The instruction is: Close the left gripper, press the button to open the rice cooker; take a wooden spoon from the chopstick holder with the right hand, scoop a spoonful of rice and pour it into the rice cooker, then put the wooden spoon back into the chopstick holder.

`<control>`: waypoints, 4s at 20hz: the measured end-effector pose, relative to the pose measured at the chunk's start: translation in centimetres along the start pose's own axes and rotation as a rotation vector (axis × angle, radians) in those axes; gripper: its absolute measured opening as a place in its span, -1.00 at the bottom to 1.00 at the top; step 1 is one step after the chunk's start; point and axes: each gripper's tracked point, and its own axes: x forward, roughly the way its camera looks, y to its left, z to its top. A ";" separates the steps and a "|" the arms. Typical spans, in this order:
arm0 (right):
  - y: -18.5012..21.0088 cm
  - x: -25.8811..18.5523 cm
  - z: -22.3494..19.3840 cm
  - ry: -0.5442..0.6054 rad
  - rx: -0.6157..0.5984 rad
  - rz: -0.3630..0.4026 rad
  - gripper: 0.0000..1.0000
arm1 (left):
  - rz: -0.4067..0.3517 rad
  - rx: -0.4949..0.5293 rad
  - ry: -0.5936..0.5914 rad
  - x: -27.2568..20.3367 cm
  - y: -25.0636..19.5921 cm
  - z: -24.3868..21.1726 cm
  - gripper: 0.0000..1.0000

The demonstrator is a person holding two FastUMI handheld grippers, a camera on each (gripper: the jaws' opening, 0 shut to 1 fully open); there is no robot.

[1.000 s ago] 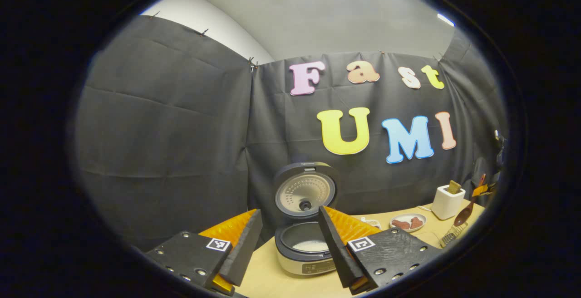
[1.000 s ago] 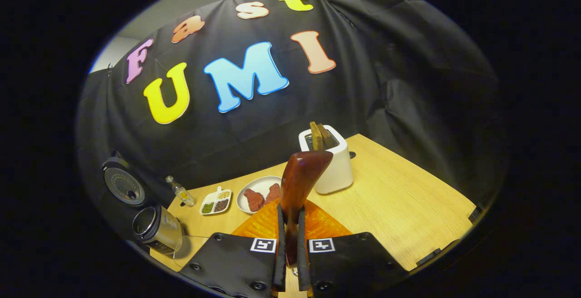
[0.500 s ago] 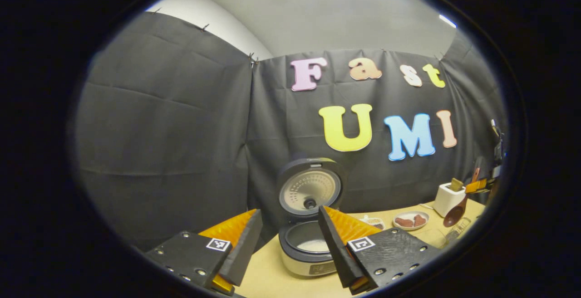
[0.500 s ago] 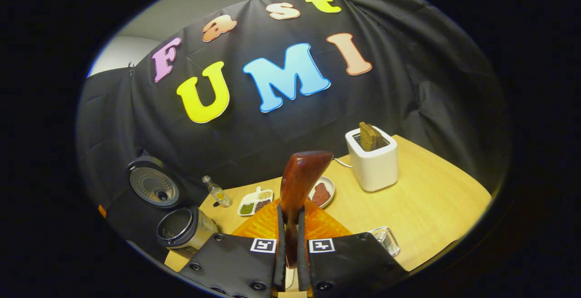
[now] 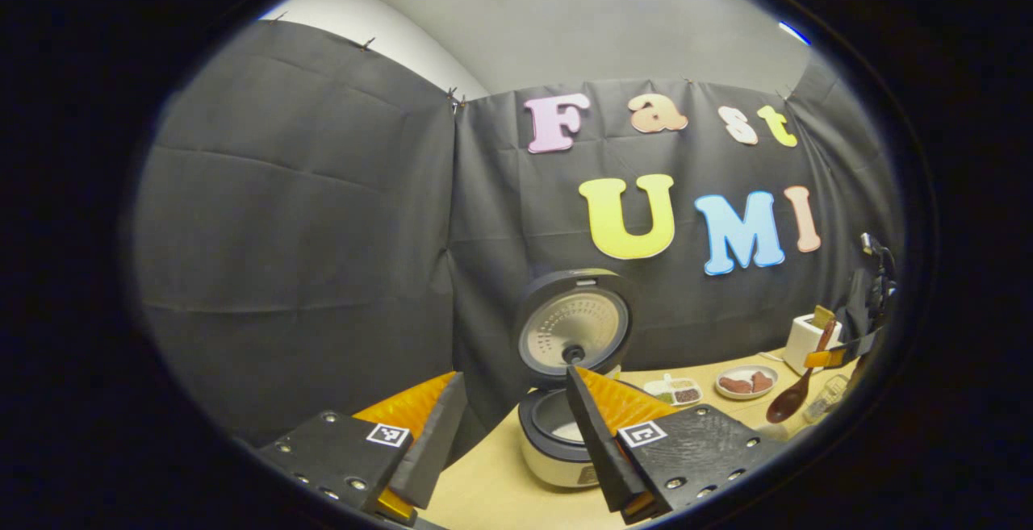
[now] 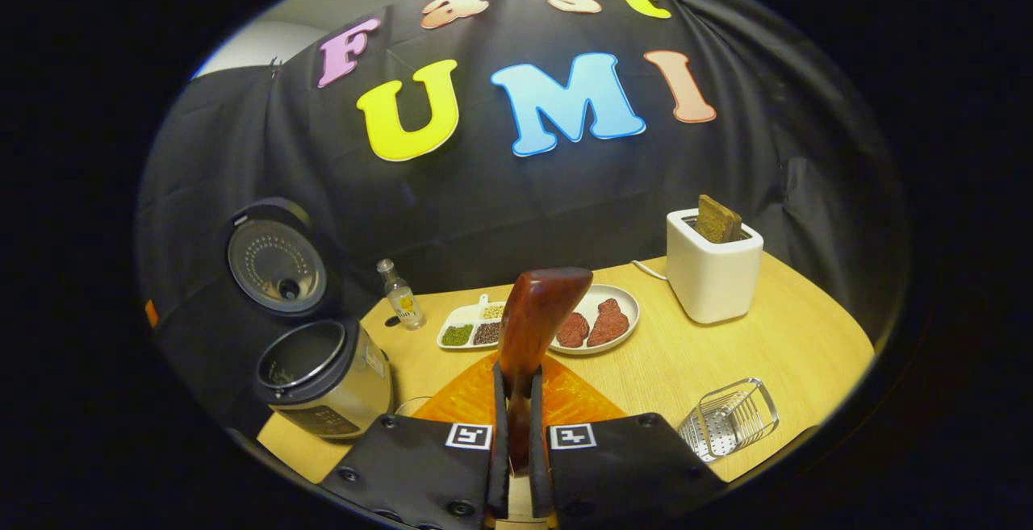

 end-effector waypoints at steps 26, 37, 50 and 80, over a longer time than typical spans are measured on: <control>3.3 0.5 -7.4 0.217 0.293 0.074 -0.76 | 0.002 0.004 -0.004 0.4 1.2 0.1 0.53; 0.3 0.1 -5.0 0.214 0.782 0.139 -0.76 | -0.019 0.023 -0.020 0.1 -0.7 1.4 0.53; 7.5 1.6 3.4 0.170 0.974 0.331 -0.77 | 0.035 -0.006 0.000 -0.3 2.0 0.1 0.52; 31.9 9.9 0.5 0.101 0.097 0.517 -0.76 | 0.215 -0.051 0.069 -2.5 9.7 -4.2 0.57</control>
